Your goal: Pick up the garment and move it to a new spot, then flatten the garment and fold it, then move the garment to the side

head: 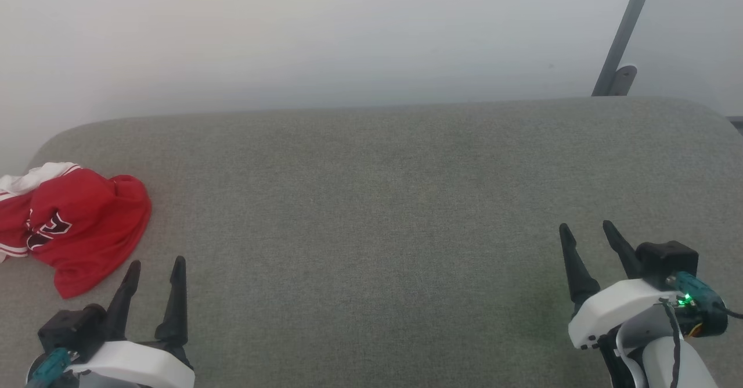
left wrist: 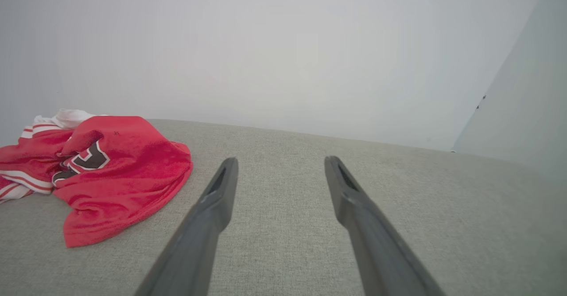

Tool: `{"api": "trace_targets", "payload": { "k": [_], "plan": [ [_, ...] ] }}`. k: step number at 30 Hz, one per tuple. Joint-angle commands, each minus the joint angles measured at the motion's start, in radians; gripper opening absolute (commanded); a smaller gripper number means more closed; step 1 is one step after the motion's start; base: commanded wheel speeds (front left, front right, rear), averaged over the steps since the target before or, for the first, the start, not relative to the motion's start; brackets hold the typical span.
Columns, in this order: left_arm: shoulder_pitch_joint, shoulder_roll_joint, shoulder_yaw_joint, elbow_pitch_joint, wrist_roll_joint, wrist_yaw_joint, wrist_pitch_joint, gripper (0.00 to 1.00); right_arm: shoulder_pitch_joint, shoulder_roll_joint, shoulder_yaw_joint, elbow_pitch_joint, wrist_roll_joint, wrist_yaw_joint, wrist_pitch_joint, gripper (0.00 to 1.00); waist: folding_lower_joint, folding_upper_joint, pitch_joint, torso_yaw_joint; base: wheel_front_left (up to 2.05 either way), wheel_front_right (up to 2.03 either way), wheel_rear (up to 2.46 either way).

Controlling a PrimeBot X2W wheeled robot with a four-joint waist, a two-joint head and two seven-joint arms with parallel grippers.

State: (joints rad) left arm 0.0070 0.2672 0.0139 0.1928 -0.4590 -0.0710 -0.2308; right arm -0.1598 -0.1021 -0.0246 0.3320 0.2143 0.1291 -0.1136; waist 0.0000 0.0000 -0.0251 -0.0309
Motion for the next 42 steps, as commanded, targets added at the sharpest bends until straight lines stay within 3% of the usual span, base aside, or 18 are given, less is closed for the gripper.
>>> {"api": "trace_targets", "payload": {
  "k": [1,16,31,42],
  "plan": [
    [0.009,0.006,0.0,-0.003,0.026,-0.004,-0.009,1.0,-0.015,-0.003,0.001,-0.003,-0.02,0.003,-0.008,1.0,0.0,0.0,0.0,0.0,0.0,0.0,0.0],
    [0.014,0.018,-0.003,0.008,0.086,0.0,-0.035,1.0,-0.024,-0.004,0.01,0.007,-0.137,0.002,-0.036,1.0,0.0,0.0,-0.007,-0.002,0.0,0.0,0.0],
    [0.008,0.013,-0.004,0.019,0.054,-0.003,-0.035,1.0,-0.015,0.001,0.009,0.003,-0.143,0.002,-0.044,1.0,0.0,0.0,-0.011,-0.001,0.0,0.0,0.0],
    [-0.01,0.019,0.027,0.048,0.029,0.033,-0.018,1.0,-0.023,-0.003,0.053,0.016,-0.119,0.002,-0.038,1.0,0.0,0.0,-0.037,0.088,0.0,0.0,0.0]
  ]
}}
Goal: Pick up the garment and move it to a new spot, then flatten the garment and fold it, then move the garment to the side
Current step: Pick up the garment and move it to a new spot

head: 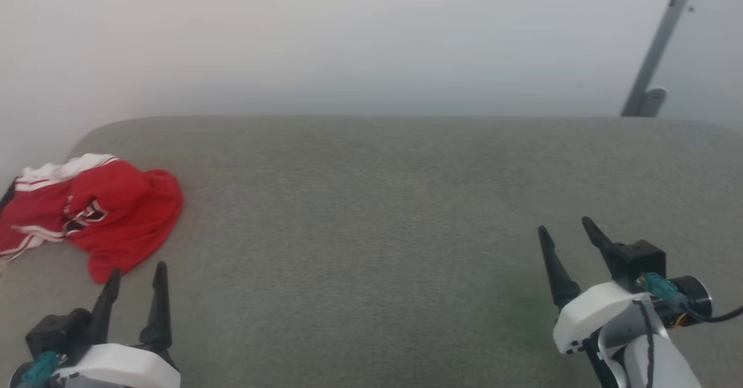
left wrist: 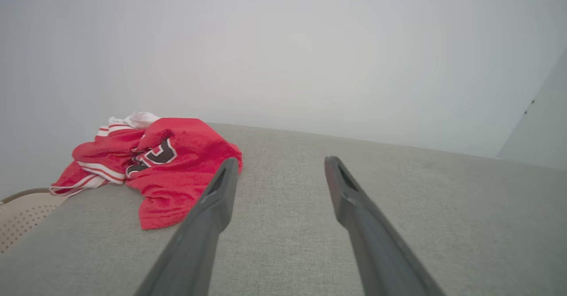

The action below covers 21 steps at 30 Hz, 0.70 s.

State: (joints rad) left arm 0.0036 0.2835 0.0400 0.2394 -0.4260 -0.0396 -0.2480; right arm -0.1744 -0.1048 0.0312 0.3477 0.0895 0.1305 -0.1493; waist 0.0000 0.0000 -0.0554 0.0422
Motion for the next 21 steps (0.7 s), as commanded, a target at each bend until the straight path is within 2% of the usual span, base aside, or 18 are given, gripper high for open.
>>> {"api": "trace_targets", "payload": {
  "k": [1,14,21],
  "plan": [
    [-0.008,0.006,0.004,0.002,-0.005,0.006,0.002,1.0,-0.012,0.002,0.006,0.001,0.009,0.0,0.0,1.0,0.0,0.0,-0.01,0.028,0.0,0.0,0.0],
    [0.005,0.03,0.032,-0.01,-0.027,0.038,0.031,1.0,-0.06,0.016,0.139,0.045,0.051,0.0,-0.012,1.0,0.0,0.0,-0.042,0.191,0.0,0.0,0.0],
    [0.008,0.027,0.024,-0.022,-0.04,0.039,0.043,1.0,-0.073,0.019,0.153,0.072,0.06,0.0,-0.023,1.0,0.0,0.0,-0.042,0.231,0.0,0.0,0.0]
  ]
}}
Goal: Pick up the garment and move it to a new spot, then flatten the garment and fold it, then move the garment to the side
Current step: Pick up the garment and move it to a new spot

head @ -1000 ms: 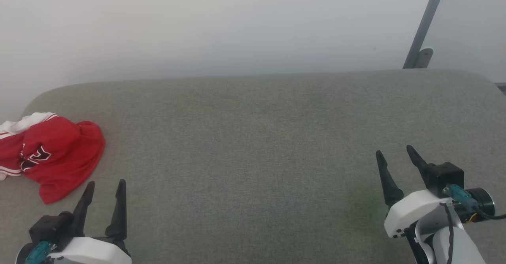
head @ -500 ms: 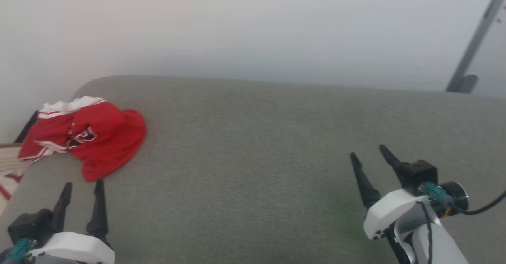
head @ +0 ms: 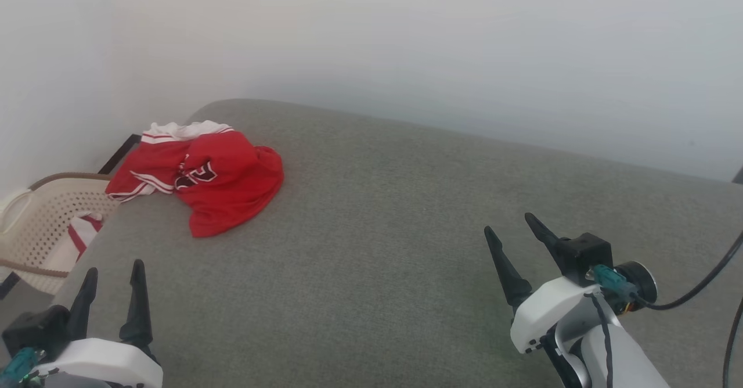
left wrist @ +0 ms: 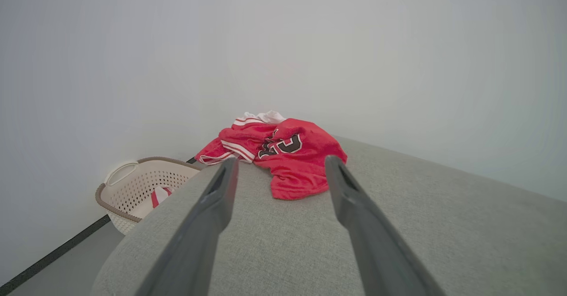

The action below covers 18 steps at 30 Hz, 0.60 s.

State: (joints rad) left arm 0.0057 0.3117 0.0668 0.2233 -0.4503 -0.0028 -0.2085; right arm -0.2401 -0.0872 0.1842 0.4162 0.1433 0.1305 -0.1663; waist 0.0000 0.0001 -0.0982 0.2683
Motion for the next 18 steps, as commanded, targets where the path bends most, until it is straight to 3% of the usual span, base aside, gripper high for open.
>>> {"api": "trace_targets", "payload": {
  "k": [1,11,18],
  "plan": [
    [0.007,-0.002,-0.003,-0.008,-0.017,0.0,0.005,1.0,-0.009,0.0,0.001,0.006,0.008,0.0,-0.008,1.0,0.0,-0.0001,0.002,0.007,0.0,0.0,0.0],
    [-0.052,-0.003,-0.001,-0.012,-0.055,-0.014,0.026,1.0,-0.026,-0.017,-0.022,0.001,0.002,0.0,-0.006,1.0,0.0,-0.0001,0.044,-0.008,0.0,0.0,0.0],
    [-0.211,0.029,0.003,0.013,-0.083,-0.03,0.067,1.0,-0.074,-0.045,-0.046,-0.054,-0.014,0.0,0.02,1.0,0.0,-0.0001,0.163,-0.048,0.0,0.0,0.0]
  ]
}}
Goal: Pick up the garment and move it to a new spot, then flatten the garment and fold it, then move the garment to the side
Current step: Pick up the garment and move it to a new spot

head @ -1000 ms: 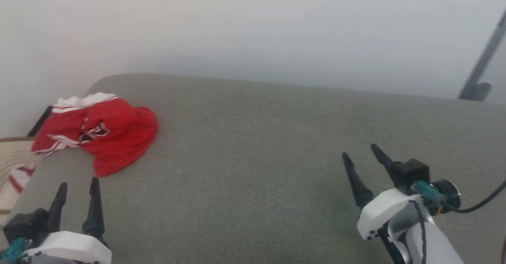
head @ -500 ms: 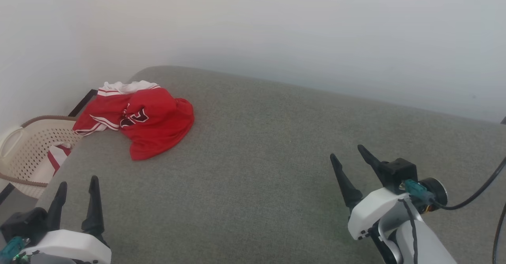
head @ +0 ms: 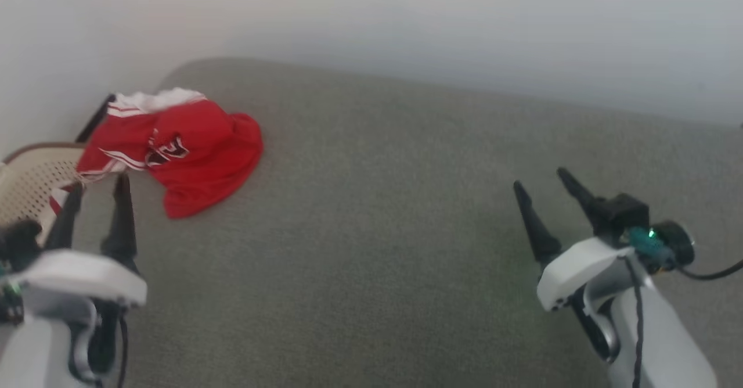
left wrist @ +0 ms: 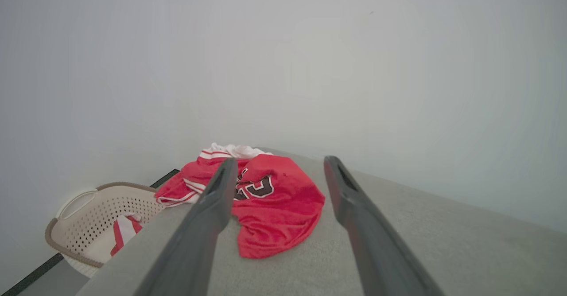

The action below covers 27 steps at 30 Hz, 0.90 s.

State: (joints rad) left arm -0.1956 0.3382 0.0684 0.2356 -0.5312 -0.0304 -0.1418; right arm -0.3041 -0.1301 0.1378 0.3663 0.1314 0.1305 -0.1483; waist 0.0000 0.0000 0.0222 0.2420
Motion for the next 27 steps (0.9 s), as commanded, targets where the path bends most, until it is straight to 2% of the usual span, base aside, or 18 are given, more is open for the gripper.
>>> {"api": "trace_targets", "payload": {
  "k": [1,7,13,19,27],
  "plan": [
    [-0.04,0.011,-0.004,0.012,0.003,-0.006,0.007,1.0,-0.019,-0.008,-0.006,-0.013,-0.006,0.0,0.004,1.0,0.0,0.0,0.061,-0.028,0.0,0.0,0.0],
    [-0.22,0.056,-0.013,0.116,-0.003,-0.019,0.056,1.0,-0.071,-0.031,-0.016,-0.083,-0.025,0.0,0.035,1.0,0.0,0.0,0.194,-0.072,0.0,0.0,0.0],
    [-0.402,0.081,-0.023,0.294,-0.023,-0.026,0.122,1.0,-0.106,-0.056,-0.029,-0.154,-0.036,0.0,0.065,1.0,0.0,0.0,0.312,-0.103,0.0,0.0,0.0],
    [-0.574,0.097,-0.027,0.521,-0.058,-0.012,0.24,1.0,-0.123,-0.076,-0.039,-0.221,-0.046,0.0,0.097,1.0,0.0,0.0,0.401,-0.117,0.0,0.0,0.0],
    [-0.756,0.092,-0.039,0.815,-0.091,0.021,0.434,1.0,-0.135,-0.101,-0.047,-0.295,-0.057,0.0,0.149,1.0,0.0,0.0,0.474,-0.122,0.0,0.0,0.0]
  ]
}}
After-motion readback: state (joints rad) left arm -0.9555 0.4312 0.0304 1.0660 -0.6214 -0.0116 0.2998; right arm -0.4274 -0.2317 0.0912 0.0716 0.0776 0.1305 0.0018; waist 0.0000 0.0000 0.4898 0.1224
